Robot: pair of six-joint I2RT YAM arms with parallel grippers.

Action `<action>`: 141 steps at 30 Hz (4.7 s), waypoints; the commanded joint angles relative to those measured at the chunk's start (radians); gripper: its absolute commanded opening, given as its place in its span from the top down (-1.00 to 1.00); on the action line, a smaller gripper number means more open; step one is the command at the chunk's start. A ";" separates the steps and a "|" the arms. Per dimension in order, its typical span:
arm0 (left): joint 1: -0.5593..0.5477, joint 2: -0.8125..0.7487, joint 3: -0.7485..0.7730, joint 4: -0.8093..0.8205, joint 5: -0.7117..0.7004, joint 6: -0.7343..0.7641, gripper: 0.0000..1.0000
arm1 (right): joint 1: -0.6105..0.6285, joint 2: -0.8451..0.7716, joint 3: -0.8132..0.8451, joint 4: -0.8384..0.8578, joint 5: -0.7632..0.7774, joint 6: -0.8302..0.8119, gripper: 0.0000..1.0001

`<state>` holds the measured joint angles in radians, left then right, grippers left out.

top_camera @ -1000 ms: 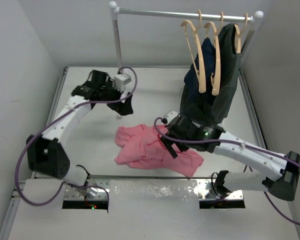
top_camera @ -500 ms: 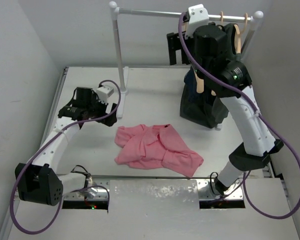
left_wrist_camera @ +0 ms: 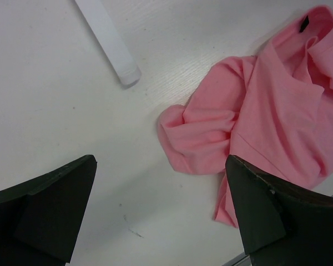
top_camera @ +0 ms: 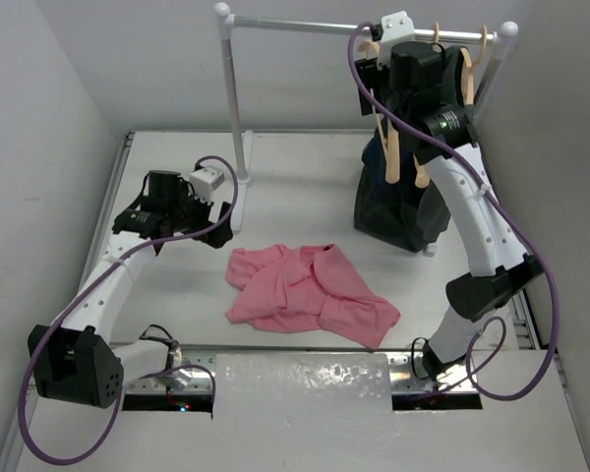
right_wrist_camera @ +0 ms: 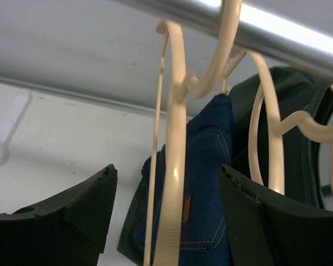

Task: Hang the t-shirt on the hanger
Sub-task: Pick up the hanger from the clothesline, then move the T-shirt to the center of the board, then place the T-shirt on the hanger.

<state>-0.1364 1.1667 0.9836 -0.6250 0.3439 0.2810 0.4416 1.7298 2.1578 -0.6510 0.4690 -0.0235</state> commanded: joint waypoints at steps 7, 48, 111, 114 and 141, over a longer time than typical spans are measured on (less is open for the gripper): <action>-0.003 -0.035 0.020 0.028 0.020 -0.011 -0.97 | -0.053 0.045 -0.047 -0.016 -0.170 0.074 -0.37; -0.009 0.014 0.098 0.022 0.101 0.029 -0.87 | -0.052 -0.245 -0.402 0.271 -0.412 -0.053 1.00; -0.207 0.705 0.299 0.008 -0.181 -0.020 0.40 | 0.022 -0.756 -1.317 0.050 -0.561 0.131 1.00; -0.207 0.722 0.287 0.001 -0.152 -0.019 0.84 | 0.020 -0.759 -1.313 0.036 -0.544 0.134 1.00; -0.212 0.508 0.464 -0.104 -0.039 0.127 1.00 | 0.051 -0.693 -1.139 0.088 -0.892 0.080 1.00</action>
<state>-0.3408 1.7035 1.4395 -0.7422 0.2829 0.3920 0.4778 1.0424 1.0119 -0.6529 -0.3477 0.0505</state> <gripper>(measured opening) 0.007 0.164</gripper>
